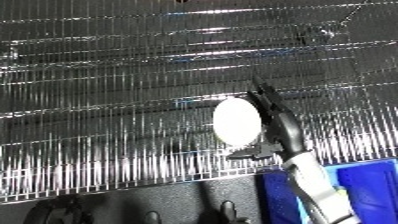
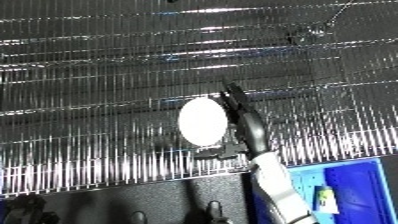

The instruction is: Pick up the object and place it into the box

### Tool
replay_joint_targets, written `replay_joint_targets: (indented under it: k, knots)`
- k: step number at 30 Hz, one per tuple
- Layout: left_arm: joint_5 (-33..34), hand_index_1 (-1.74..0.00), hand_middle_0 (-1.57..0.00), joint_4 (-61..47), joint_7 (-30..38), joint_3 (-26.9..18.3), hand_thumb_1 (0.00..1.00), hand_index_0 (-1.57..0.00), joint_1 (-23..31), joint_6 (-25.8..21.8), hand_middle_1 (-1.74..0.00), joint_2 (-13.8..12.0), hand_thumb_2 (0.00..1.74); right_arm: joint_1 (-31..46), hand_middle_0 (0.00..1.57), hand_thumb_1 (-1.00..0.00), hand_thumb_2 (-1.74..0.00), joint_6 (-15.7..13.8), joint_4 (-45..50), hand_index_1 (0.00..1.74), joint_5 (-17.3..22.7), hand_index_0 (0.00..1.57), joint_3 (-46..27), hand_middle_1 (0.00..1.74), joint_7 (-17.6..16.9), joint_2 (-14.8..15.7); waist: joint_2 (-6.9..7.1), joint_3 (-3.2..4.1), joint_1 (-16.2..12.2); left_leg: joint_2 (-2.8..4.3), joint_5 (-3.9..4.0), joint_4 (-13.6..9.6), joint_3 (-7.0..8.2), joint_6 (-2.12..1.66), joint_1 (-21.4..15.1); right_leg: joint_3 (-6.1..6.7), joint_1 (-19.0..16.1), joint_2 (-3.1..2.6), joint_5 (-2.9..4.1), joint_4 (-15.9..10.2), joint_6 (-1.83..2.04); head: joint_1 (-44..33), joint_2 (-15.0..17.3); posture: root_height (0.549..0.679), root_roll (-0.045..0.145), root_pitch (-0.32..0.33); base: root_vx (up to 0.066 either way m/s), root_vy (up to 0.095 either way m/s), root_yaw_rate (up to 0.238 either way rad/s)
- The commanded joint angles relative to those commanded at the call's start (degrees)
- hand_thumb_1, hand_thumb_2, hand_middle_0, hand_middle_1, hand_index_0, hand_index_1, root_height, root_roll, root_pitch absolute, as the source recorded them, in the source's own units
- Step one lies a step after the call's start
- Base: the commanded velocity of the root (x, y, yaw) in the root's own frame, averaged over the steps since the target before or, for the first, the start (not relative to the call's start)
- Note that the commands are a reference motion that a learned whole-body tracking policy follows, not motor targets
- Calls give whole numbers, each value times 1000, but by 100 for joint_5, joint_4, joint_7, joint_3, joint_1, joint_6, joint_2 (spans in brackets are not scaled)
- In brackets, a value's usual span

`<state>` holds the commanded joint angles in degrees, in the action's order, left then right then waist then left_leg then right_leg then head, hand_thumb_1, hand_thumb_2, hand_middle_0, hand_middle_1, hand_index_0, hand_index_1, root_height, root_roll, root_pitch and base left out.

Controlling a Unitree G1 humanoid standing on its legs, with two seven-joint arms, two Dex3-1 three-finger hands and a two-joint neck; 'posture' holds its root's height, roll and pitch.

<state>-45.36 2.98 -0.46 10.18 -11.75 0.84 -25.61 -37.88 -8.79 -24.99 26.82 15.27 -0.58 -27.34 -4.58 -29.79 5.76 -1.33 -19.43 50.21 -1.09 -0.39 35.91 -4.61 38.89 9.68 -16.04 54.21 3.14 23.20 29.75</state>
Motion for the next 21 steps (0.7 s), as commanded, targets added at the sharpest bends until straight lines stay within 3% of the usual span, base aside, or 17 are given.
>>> replay_joint_targets:
  k: [12,21]
  knots:
    - [-66,-1740,-1570,-15,-27,109,1000,-1570,-47,0,-1740,17,1740,-272,942,-600,-1044,30,-315,1044,-29,942,215,1044,-87,19,-41,0,60,-44,52,-87,-19,7,-65,-37,-51,14,1,-31,-37,206,-63,615,54,84,-15,2,34]
    - [-113,-1740,-1570,38,-157,61,1000,-1570,-6,-85,-1740,-9,1740,-167,942,-600,-1044,-163,-182,1044,69,942,51,1044,-451,-40,2,0,-1,-37,97,-312,-32,18,-309,-20,-268,-39,40,-230,-34,224,-192,621,52,75,-36,-13,-42]
